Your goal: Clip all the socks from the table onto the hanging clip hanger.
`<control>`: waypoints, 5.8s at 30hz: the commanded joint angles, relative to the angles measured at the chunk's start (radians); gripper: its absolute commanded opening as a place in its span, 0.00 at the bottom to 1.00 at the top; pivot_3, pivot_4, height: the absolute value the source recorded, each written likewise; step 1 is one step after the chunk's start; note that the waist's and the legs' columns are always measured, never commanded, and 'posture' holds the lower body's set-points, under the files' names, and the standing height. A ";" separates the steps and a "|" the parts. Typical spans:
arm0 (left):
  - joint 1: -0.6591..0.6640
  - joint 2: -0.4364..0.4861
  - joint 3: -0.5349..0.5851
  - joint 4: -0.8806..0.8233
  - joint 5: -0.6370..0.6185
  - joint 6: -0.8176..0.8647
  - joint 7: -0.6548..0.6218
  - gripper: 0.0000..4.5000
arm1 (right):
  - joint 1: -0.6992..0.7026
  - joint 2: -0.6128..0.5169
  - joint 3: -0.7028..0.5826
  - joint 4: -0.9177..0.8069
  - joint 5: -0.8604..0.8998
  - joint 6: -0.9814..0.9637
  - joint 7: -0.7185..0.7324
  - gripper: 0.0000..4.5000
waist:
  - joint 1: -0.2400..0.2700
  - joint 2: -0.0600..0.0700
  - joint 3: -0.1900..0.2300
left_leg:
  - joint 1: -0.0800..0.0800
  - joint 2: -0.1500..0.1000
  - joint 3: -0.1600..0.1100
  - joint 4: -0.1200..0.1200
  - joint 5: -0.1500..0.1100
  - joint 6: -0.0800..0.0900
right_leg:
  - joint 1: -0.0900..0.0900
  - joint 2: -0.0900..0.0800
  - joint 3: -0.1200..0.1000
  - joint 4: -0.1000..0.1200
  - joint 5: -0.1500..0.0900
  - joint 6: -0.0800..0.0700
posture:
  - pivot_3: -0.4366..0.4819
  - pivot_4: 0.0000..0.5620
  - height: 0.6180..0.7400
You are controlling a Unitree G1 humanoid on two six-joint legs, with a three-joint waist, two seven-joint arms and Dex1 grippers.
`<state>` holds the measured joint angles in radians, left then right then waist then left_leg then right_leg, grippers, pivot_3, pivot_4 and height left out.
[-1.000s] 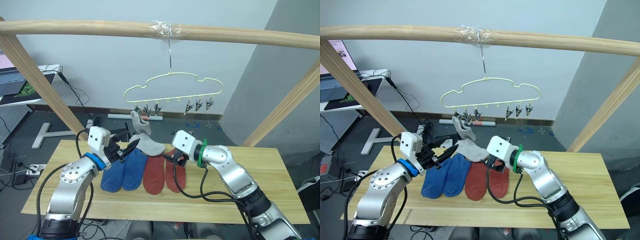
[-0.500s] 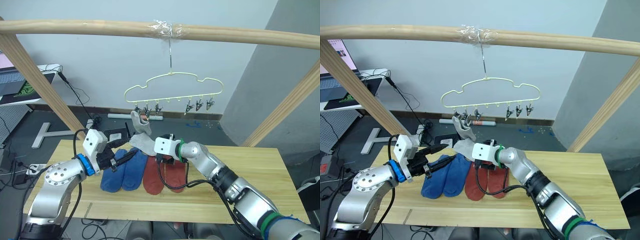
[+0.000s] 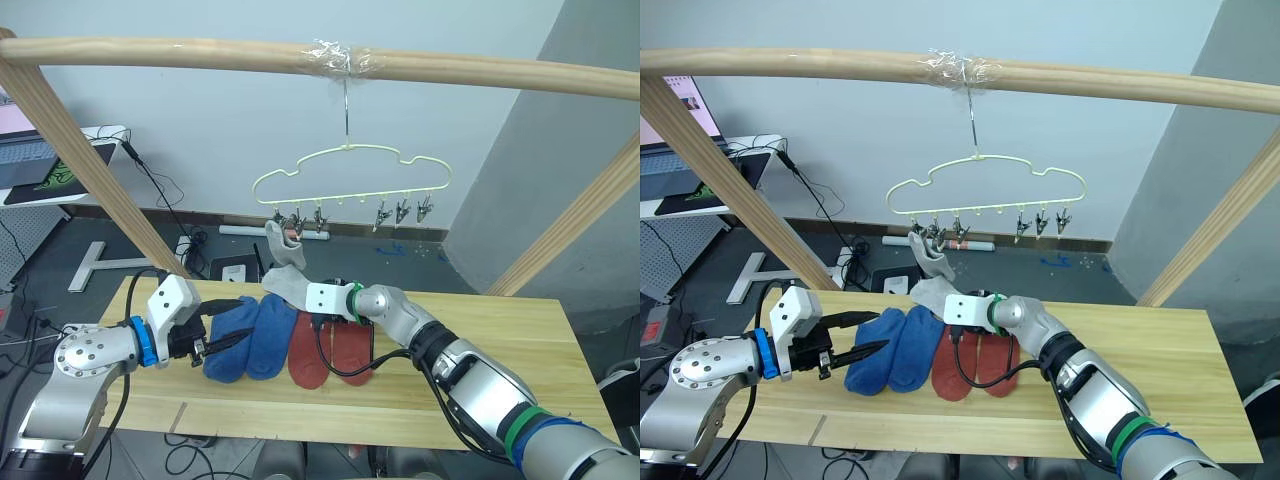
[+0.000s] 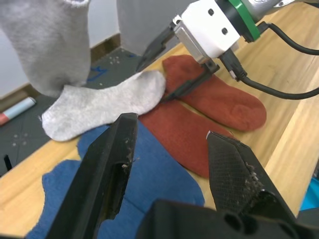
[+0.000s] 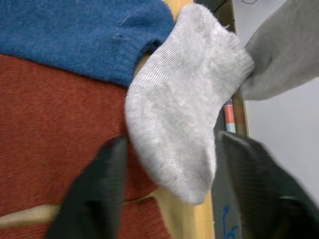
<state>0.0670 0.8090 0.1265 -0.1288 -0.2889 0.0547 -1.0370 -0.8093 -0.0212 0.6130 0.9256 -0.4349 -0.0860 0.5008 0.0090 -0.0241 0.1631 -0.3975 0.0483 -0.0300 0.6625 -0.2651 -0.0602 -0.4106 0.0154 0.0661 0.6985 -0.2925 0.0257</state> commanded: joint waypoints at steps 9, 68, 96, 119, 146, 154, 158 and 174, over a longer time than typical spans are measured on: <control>-0.020 0.017 -0.017 -0.002 0.017 0.001 -0.017 0.57 | -0.009 -0.001 -0.018 -0.091 -0.009 -0.048 0.053 0.01 | 0.001 0.000 0.000 | 0.000 0.000 0.000 0.000 0.000 0.000 | 0.000 0.000 0.000 0.001 0.000 0.000 | 0.64 0.25 0.75; -0.214 -0.446 -0.072 -0.080 0.131 0.087 0.554 0.57 | 0.566 -0.596 -0.408 -1.443 0.545 0.467 0.426 0.75 | -0.038 -0.006 0.016 | 0.003 -0.001 0.001 0.005 0.000 0.000 | 0.006 0.000 0.003 -0.001 0.001 0.003 | 0.49 0.30 0.75; -0.347 -0.596 -0.127 0.169 0.210 -0.111 0.694 0.57 | 0.453 -0.467 -0.413 -1.437 0.631 0.535 0.291 0.75 | -0.040 -0.006 0.016 | 0.001 -0.001 -0.001 0.004 0.000 0.000 | 0.005 -0.001 0.002 -0.001 0.001 0.003 | 0.46 0.30 0.75; -0.455 -0.630 -0.112 0.185 0.230 -0.096 0.799 0.57 | 0.434 -0.474 -0.416 -1.417 0.638 0.525 0.296 0.75 | -0.040 -0.006 0.016 | 0.001 -0.002 -0.002 0.004 0.000 0.000 | 0.005 -0.001 0.001 -0.001 0.001 0.003 | 0.46 0.31 0.75; -0.456 -0.625 -0.117 0.152 0.206 -0.039 0.775 0.00 | 0.546 -0.434 -0.358 -1.312 0.499 0.533 0.120 0.99 | -0.039 -0.006 0.016 | 0.001 -0.002 -0.002 0.003 0.000 0.000 | 0.005 -0.001 0.001 -0.002 0.001 0.004 | 0.46 0.31 0.75; -0.456 -0.621 -0.121 0.137 0.198 -0.021 0.749 0.00 | 0.623 -0.259 -0.313 -0.997 0.377 0.489 -0.106 0.99 | -0.042 -0.006 0.016 | 0.002 -0.001 0.000 0.003 0.000 0.000 | 0.005 -0.001 0.002 -0.002 0.001 0.004 | 0.47 0.32 0.75; -0.455 -0.618 -0.120 0.133 0.198 -0.013 0.740 0.00 | 0.610 -0.166 -0.344 -0.900 0.387 0.482 -0.165 0.99 | -0.040 -0.006 0.017 | 0.001 -0.001 -0.001 0.003 0.000 0.000 | 0.005 -0.001 0.002 -0.002 0.001 0.004 | 0.47 0.32 0.75; -0.450 -0.608 -0.108 0.135 0.197 -0.007 0.735 0.00 | 0.625 -0.038 -0.401 -0.755 0.400 0.545 -0.253 0.99 | -0.039 -0.006 0.017 | 0.001 -0.001 -0.001 0.002 0.000 0.000 | 0.004 -0.001 0.002 -0.002 0.001 0.004 | 0.50 0.33 0.75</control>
<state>-0.3800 0.1945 0.0089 0.0447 -0.0819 0.0553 -0.2987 -0.1858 -0.0687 0.2182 0.1752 -0.0526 0.4516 0.2466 -0.0305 -0.0296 0.1803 -0.3967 0.0470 -0.0308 0.6645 -0.2649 -0.0601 -0.4062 0.0146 0.0678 0.6964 -0.2914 0.0293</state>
